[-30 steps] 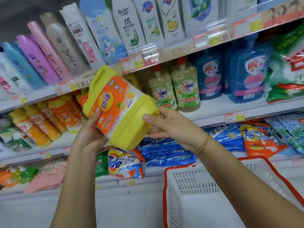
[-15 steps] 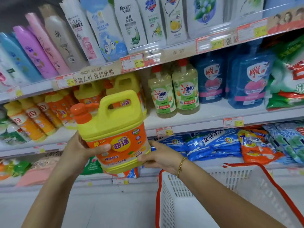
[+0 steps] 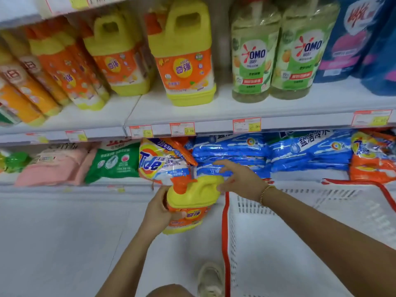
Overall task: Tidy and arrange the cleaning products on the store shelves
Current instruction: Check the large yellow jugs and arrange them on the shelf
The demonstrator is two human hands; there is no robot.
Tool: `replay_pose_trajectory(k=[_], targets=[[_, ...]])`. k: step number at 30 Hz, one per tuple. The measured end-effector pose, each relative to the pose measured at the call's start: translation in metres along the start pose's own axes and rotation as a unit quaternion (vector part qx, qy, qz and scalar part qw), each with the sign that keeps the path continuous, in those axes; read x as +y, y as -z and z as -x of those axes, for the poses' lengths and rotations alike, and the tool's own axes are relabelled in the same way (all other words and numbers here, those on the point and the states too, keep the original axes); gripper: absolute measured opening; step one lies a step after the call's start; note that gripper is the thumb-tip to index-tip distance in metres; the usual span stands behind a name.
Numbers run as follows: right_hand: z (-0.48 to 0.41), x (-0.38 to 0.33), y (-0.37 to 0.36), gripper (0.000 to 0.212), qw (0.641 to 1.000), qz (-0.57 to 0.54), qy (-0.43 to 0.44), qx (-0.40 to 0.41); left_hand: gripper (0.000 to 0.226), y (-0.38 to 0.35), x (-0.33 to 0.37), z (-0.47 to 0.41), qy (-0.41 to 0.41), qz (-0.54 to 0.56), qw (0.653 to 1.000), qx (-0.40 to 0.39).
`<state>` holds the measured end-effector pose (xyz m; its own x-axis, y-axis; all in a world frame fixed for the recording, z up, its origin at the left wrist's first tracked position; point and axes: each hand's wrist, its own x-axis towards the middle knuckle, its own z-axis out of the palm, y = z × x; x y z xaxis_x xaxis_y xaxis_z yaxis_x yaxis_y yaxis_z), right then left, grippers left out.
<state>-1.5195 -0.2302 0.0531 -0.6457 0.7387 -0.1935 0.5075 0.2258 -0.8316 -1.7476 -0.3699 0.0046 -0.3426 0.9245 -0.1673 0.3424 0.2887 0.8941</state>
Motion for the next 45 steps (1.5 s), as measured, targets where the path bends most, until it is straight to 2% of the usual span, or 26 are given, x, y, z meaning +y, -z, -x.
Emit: replay_pose_trajectory(k=[3,4,7,9,14,17,21,24,26,27,28,30,31,32,34,35,37,39,41,43,45], targets=[[-0.029,0.017,-0.024,0.034,0.995,0.075,0.008,-0.062,0.070,-0.019,-0.036,-0.013,0.012,-0.021,1.000,-0.019],[-0.038,0.021,-0.032,0.032,0.991,0.102,0.007,-0.081,0.070,-0.024,-0.047,-0.016,0.022,-0.009,1.000,-0.018],[-0.062,0.030,-0.055,0.042,0.965,0.235,0.016,-0.118,0.075,-0.035,-0.077,-0.024,0.045,0.025,0.999,-0.007],[-0.073,0.029,-0.065,0.040,0.939,0.316,0.028,-0.130,0.075,-0.043,-0.090,-0.025,0.051,0.041,0.998,0.001],[-0.079,0.032,-0.095,0.036,0.882,0.436,0.080,-0.161,0.064,-0.065,-0.116,-0.016,0.092,0.055,0.994,0.036],[-0.080,0.038,-0.105,0.035,0.869,0.461,0.088,-0.155,0.058,-0.067,-0.128,-0.012,0.098,0.025,0.995,0.014],[-0.083,0.040,-0.104,0.036,0.881,0.438,0.063,-0.170,0.052,-0.044,-0.121,-0.016,0.103,-0.032,0.993,-0.048],[-0.084,0.020,-0.088,0.027,0.899,0.393,0.078,-0.179,0.035,-0.010,-0.087,-0.028,0.057,-0.122,0.987,-0.084],[-0.091,-0.013,-0.067,0.016,0.923,0.341,0.157,-0.090,0.017,0.022,-0.040,-0.037,-0.014,-0.146,0.989,-0.004],[-0.096,-0.035,-0.053,0.017,0.932,0.294,0.210,-0.008,0.008,0.040,-0.011,-0.040,-0.063,-0.132,0.988,0.051],[-0.103,-0.059,-0.037,0.020,0.929,0.244,0.265,0.086,0.012,0.058,0.020,-0.044,-0.107,-0.113,0.982,0.107],[-0.118,-0.099,-0.005,0.023,0.890,0.197,0.334,0.241,0.023,0.089,0.070,-0.057,-0.176,-0.059,0.963,0.196],[-0.128,-0.112,0.007,0.022,0.873,0.209,0.338,0.283,0.021,0.101,0.091,-0.069,-0.198,-0.025,0.952,0.231],[-0.140,-0.120,0.014,0.022,0.863,0.230,0.332,0.305,0.017,0.113,0.108,-0.085,-0.212,0.008,0.942,0.259],[-0.165,-0.131,0.017,0.030,0.862,0.285,0.311,0.280,0.008,0.134,0.132,-0.127,-0.218,0.043,0.930,0.292],[-0.175,-0.134,0.012,0.035,0.867,0.314,0.300,0.246,0.014,0.143,0.141,-0.149,-0.208,0.038,0.931,0.297],[-0.192,-0.138,-0.002,0.052,0.862,0.374,0.280,0.196,0.042,0.164,0.145,-0.198,-0.182,0.019,0.942,0.280],[-0.203,-0.143,-0.009,0.051,0.848,0.405,0.270,0.211,0.058,0.184,0.148,-0.234,-0.174,0.018,0.950,0.261],[-0.207,-0.145,-0.013,0.043,0.822,0.438,0.268,0.246,0.057,0.202,0.152,-0.259,-0.168,0.043,0.954,0.244],[-0.207,-0.144,-0.015,0.044,0.806,0.437,0.270,0.294,0.053,0.216,0.155,-0.277,-0.157,0.092,0.953,0.240],[-0.209,-0.138,-0.016,0.049,0.801,0.427,0.284,0.311,0.065,0.227,0.154,-0.290,-0.135,0.126,0.955,0.232]])
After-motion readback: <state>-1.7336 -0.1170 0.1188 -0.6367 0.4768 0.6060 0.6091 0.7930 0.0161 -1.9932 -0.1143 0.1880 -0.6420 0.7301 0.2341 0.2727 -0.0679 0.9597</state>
